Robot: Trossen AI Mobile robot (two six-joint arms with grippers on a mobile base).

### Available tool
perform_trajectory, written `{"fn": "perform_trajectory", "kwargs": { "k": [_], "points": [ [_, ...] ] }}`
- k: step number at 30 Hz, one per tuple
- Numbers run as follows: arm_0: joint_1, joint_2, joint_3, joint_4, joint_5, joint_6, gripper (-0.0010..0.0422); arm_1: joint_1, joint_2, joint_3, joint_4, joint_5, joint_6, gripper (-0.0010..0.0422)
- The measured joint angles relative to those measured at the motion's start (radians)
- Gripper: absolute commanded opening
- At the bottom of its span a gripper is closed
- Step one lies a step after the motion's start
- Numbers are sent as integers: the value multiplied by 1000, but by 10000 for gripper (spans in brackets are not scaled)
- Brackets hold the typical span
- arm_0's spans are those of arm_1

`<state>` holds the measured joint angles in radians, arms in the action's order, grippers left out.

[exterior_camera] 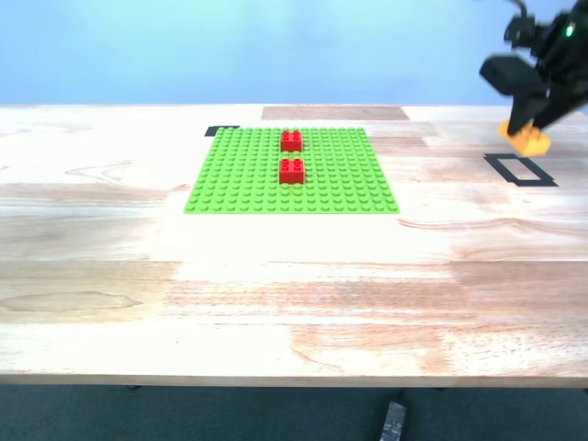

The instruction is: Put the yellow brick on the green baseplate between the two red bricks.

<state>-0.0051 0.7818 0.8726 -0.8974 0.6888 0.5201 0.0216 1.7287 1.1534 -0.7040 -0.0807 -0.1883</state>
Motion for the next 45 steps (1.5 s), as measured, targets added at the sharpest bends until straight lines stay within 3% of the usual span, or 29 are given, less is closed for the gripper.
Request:
{"fn": "perform_trajectory", "kwargs": {
  "k": [6, 18, 28, 45],
  "points": [
    [0, 0, 0, 0, 0, 0, 0, 62, -64, 41, -43, -1, -90, 88],
    [0, -2, 0, 15, -1, 0, 0, 343, -100, 226, -88, -2, -262, 88],
    [0, 2, 0, 21, -1, 0, 0, 509, 57, 436, -159, 6, -409, 88],
    [0, 0, 0, 28, -1, 0, 0, 666, 359, 643, -258, 39, -603, 88]
  ]
}}
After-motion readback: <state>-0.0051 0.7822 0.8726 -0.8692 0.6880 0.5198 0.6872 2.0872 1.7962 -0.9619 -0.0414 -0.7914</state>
